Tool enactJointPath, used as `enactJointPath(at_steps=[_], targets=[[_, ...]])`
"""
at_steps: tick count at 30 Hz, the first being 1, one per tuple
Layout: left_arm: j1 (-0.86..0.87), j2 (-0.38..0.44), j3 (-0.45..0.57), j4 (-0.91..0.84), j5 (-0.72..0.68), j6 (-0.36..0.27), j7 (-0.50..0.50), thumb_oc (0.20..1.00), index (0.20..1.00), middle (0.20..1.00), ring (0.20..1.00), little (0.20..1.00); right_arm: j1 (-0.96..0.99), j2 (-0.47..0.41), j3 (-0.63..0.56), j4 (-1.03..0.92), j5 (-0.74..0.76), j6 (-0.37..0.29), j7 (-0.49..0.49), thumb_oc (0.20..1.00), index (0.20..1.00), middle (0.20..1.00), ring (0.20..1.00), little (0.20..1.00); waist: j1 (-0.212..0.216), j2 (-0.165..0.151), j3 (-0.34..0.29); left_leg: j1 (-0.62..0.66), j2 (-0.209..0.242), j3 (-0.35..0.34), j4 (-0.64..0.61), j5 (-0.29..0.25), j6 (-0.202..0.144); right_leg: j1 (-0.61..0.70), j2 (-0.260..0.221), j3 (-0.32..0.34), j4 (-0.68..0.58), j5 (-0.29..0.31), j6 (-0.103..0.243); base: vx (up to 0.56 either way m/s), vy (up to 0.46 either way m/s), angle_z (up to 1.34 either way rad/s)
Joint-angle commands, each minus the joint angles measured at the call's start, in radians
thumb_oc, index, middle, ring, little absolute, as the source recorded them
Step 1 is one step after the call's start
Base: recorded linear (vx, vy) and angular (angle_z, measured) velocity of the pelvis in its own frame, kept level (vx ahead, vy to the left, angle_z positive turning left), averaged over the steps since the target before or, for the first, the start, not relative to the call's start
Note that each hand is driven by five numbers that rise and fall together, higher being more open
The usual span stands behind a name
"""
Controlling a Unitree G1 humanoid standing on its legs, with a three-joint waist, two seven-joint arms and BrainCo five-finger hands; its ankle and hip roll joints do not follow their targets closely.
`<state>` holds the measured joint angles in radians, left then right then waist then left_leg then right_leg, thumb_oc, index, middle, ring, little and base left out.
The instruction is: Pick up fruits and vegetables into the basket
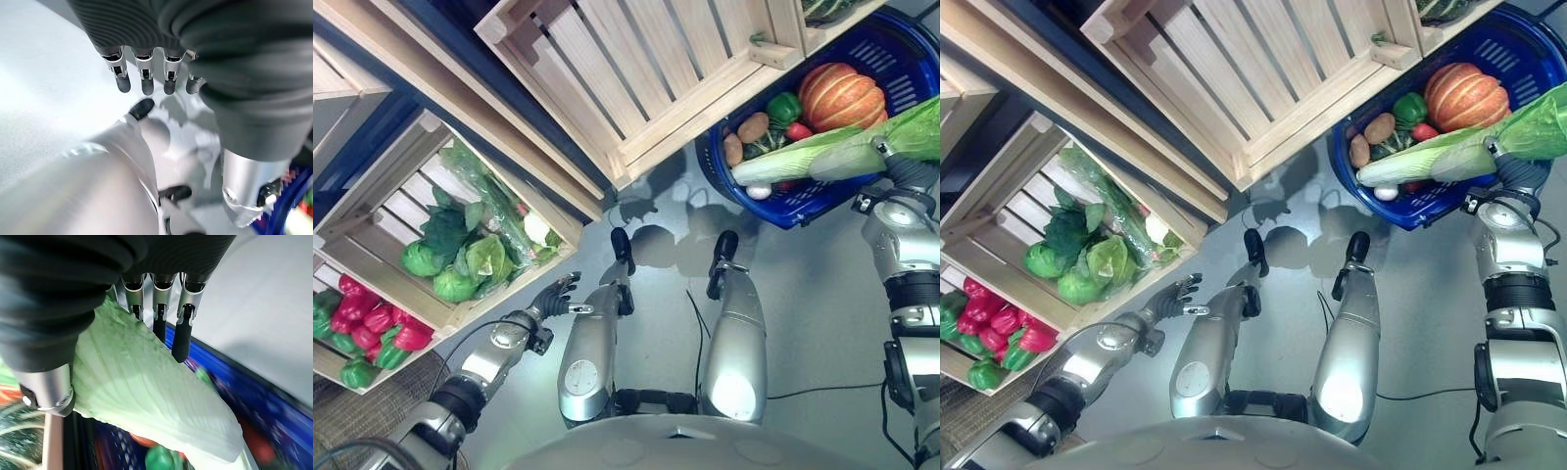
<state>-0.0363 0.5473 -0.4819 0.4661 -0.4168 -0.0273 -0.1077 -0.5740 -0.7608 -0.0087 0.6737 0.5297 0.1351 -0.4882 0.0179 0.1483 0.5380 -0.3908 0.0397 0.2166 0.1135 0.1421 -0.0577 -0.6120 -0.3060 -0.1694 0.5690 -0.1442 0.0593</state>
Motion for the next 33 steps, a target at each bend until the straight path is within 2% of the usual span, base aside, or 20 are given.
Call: enactJointPath(at_steps=[1, 6, 13, 17, 18, 19, 23, 26, 28, 31, 33], targets=[[0.071, -0.05, 0.006, 0.002, -0.101, -0.038, -0.036, 1.0, 1.0, 1.0, 1.0, 1.0, -0.103, -0.103, -0.001, 0.058, 0.165, -0.112, 0.094, 0.2, 0.2, 0.2, 0.2, 0.2, 0.019, 0.143, -0.018, -0.051, 0.015, -0.036, 0.144, -0.15, -0.042, 0.005, 0.045, -0.041, 0.03, -0.08, -0.018, 0.0, 0.002, 0.09], [0.114, -0.097, 0.023, 0.085, -0.145, -0.028, -0.081, 1.0, 1.0, 1.0, 1.0, 1.0, -0.197, -0.107, 0.008, 0.248, 0.239, -0.157, 0.165, 0.2, 0.2, 0.2, 0.2, 0.2, 0.051, 0.192, -0.018, -0.113, -0.004, -0.047, 0.151, -0.142, -0.037, -0.08, 0.04, -0.026, 0.079, -0.092, -0.03, 0.0, -0.003, 0.06], [0.138, -0.139, 0.012, 0.157, -0.141, -0.047, -0.087, 1.0, 1.0, 1.0, 1.0, 1.0, -0.245, -0.119, 0.014, 0.42, 0.189, -0.12, 0.179, 0.2, 0.2, 0.2, 0.2, 0.2, 0.064, 0.229, -0.018, -0.161, -0.014, -0.05, 0.169, -0.146, -0.029, -0.143, 0.039, -0.002, 0.119, -0.11, -0.045, 0.01, 0.017, 0.03], [0.141, -0.15, 0.004, 0.167, -0.141, -0.051, -0.061, 1.0, 1.0, 1.0, 1.0, 1.0, -0.255, -0.133, 0.006, 0.518, 0.118, -0.089, 0.109, 0.2, 0.2, 0.2, 0.2, 0.2, 0.069, 0.243, -0.018, -0.179, -0.018, -0.05, 0.182, -0.151, -0.024, -0.164, 0.036, 0.008, 0.132, -0.112, -0.047, 0.0, 0.0, 0.0], [0.139, -0.148, 0.001, 0.161, -0.129, -0.048, -0.053, 1.0, 1.0, 1.0, 1.0, 1.0, -0.257, -0.138, 0.009, 0.533, 0.104, -0.072, 0.078, 0.749, 0.749, 0.749, 0.749, 0.749, 0.069, 0.245, -0.018, -0.185, -0.018, -0.05, 0.188, -0.153, -0.023, -0.17, 0.036, 0.011, 0.136, -0.113, -0.047, 0.0, 0.0, 0.0], [0.14, -0.146, -0.003, 0.157, -0.126, -0.052, -0.048, 1.0, 1.0, 1.0, 1.0, 1.0, -0.257, -0.141, 0.006, 0.543, 0.103, -0.059, 0.056, 1.0, 1.0, 1.0, 1.0, 1.0, 0.069, 0.246, -0.018, -0.187, -0.019, -0.051, 0.191, -0.155, -0.022, -0.172, 0.036, 0.013, 0.137, -0.113, -0.048, 0.0, 0.0, 0.0], [0.141, -0.145, -0.011, 0.14, -0.16, -0.061, -0.043, 1.0, 1.0, 1.0, 1.0, 1.0, -0.252, -0.152, -0.013, 0.564, 0.157, -0.054, -0.006, 1.0, 1.0, 1.0, 1.0, 1.0, 0.068, 0.25, -0.018, -0.184, -0.021, -0.054, 0.194, -0.158, -0.02, -0.167, 0.037, 0.017, 0.134, -0.112, -0.049, 0.0, 0.011, 0.02], [0.144, -0.149, -0.003, 0.132, -0.188, -0.075, -0.062, 1.0, 1.0, 1.0, 1.0, 1.0, -0.225, -0.151, -0.042, 0.568, 0.141, -0.109, -0.041, 1.0, 1.0, 1.0, 1.0, 1.0, 0.062, 0.245, -0.018, -0.169, -0.024, -0.057, 0.189, -0.159, -0.018, -0.151, 0.04, 0.018, 0.124, -0.108, -0.045, 0.0, 0.008, 0.01], [0.144, -0.145, 0.003, 0.114, -0.196, -0.072, -0.067, 1.0, 1.0, 1.0, 1.0, 1.0, -0.192, -0.137, -0.056, 0.551, 0.113, -0.171, -0.054, 1.0, 1.0, 1.0, 1.0, 1.0, 0.057, 0.237, -0.018, -0.147, -0.022, -0.057, 0.175, -0.157, -0.018, -0.127, 0.044, 0.015, 0.107, -0.099, -0.04, -0.01, 0.051, 0.03], [0.149, -0.149, 0.028, 0.107, -0.22, -0.063, -0.084, 1.0, 1.0, 1.0, 1.0, 1.0, -0.126, -0.101, -0.069, 0.478, 0.047, -0.259, -0.082, 1.0, 1.0, 1.0, 1.0, 1.0, 0.04, 0.215, -0.018, -0.1, -0.017, -0.054, 0.147, -0.152, -0.017, -0.076, 0.051, 0.01, 0.063, -0.082, -0.032, -0.01, 0.078, 0.05], [0.15, -0.151, 0.043, 0.113, -0.227, -0.059, -0.095, 1.0, 1.0, 1.0, 1.0, 1.0, -0.091, -0.08, -0.072, 0.433, 0.021, -0.285, -0.095, 1.0, 1.0, 1.0, 1.0, 1.0, 0.031, 0.203, -0.018, -0.077, -0.012, -0.051, 0.135, -0.15, -0.018, -0.049, 0.054, 0.007, 0.043, -0.075, -0.029, -0.01, 0.072, 0.0]])
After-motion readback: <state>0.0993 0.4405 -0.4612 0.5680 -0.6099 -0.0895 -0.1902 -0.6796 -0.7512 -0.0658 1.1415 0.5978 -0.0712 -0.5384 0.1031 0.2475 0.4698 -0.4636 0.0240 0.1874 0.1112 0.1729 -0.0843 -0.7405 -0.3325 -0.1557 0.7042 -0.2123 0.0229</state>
